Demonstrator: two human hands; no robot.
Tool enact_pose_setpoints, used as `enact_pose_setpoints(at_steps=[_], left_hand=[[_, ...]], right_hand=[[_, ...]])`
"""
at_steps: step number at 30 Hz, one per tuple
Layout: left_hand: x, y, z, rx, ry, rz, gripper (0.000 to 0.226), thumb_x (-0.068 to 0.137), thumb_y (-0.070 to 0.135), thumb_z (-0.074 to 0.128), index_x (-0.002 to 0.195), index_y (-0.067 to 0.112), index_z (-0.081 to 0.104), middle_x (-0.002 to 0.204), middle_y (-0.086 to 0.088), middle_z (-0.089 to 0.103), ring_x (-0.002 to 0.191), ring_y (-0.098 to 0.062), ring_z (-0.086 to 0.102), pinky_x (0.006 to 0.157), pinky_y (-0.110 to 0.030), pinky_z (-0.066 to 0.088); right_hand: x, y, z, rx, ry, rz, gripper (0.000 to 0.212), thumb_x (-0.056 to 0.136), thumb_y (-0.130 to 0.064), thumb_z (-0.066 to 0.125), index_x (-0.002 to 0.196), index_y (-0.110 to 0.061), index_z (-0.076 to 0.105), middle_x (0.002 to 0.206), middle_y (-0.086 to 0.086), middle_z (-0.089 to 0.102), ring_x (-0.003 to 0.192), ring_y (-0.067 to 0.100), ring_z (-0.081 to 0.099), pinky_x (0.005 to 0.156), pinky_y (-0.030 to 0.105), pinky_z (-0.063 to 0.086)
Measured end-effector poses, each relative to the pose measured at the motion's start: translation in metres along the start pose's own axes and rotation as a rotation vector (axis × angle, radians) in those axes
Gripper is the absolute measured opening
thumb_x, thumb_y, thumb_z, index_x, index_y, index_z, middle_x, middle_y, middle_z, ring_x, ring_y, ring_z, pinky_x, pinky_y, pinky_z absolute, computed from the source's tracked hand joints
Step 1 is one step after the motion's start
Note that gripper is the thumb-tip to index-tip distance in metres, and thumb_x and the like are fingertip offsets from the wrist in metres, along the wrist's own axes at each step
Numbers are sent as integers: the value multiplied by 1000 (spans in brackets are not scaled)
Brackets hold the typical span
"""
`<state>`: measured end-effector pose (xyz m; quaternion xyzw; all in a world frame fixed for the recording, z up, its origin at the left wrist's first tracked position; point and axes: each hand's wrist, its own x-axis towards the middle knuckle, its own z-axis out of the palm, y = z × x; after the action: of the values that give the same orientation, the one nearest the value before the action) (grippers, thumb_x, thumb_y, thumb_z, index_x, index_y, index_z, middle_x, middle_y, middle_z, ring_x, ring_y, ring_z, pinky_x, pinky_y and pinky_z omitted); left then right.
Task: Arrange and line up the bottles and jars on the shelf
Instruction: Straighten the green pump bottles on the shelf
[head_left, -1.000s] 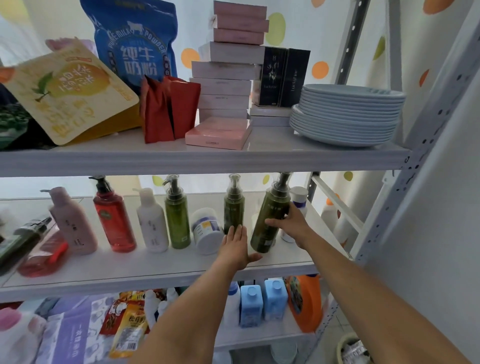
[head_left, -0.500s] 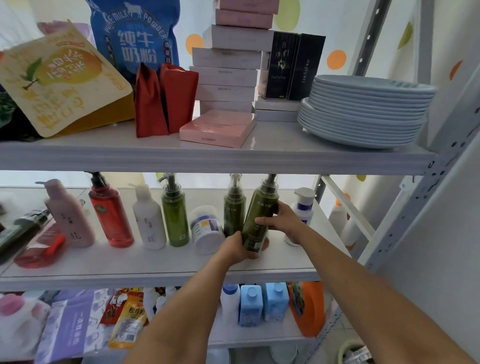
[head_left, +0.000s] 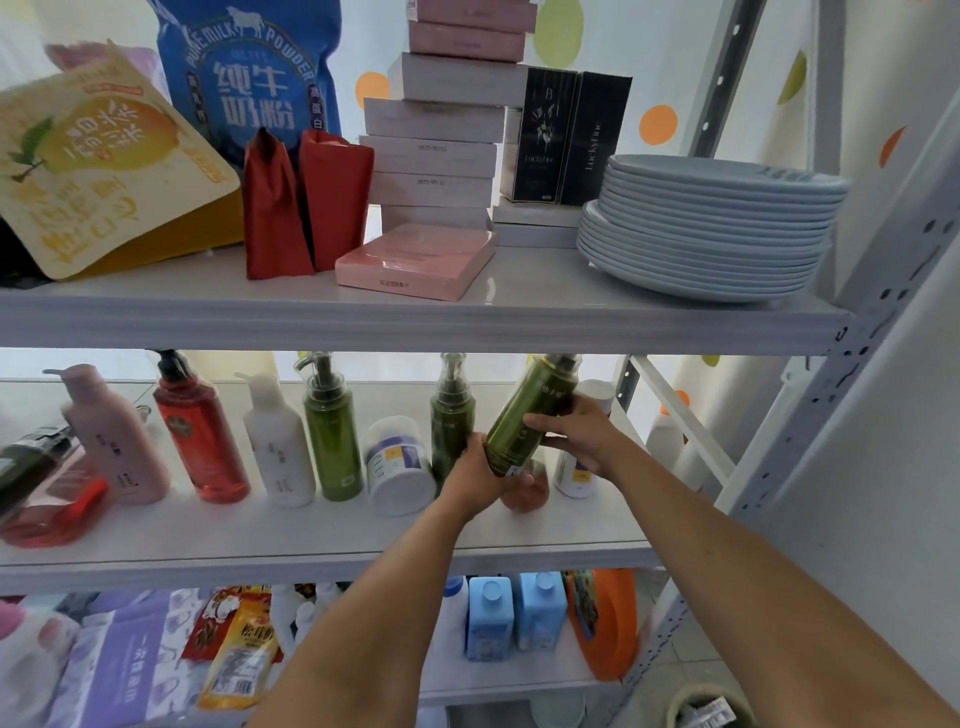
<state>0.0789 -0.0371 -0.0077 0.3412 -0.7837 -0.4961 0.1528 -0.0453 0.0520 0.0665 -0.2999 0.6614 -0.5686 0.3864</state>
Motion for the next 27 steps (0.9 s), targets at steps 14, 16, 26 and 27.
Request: enact_pose_setpoints(at_steps=[14,16,26,27], left_hand=[[2,1,9,734,74,-149,43,86,48,60,107,11,62,102,-6,69,90,-21,67,76,-29,50],[5,1,11,751,56,-193,41,88,47,58,107,11,63,104,-6,68,93,-21,66,77,-29,49],[8,-7,14,948,-1,-216,21,95,12,48,112,10,61,114,-7,66,105,-23,64,85,-31,49],[8,-7,15,959,-4,-215,21,95,11,48,112,10,61,114,-7,65,105,-23,64,84,-31,49]], right_hand=[[20,15,20,-215,109,-8,59,74,-1,75,127,-6,49,126,9,59,115,24,56,98,39,49],[24,17,24,-245,111,-3,62,73,-2,77,128,-7,48,128,10,57,119,26,54,102,43,46],[38,38,42,-415,114,-3,60,74,-10,77,125,-13,45,126,5,58,119,25,53,104,42,43],[39,39,44,-433,115,-1,61,74,-11,77,125,-14,44,127,5,58,119,25,53,104,43,43]])
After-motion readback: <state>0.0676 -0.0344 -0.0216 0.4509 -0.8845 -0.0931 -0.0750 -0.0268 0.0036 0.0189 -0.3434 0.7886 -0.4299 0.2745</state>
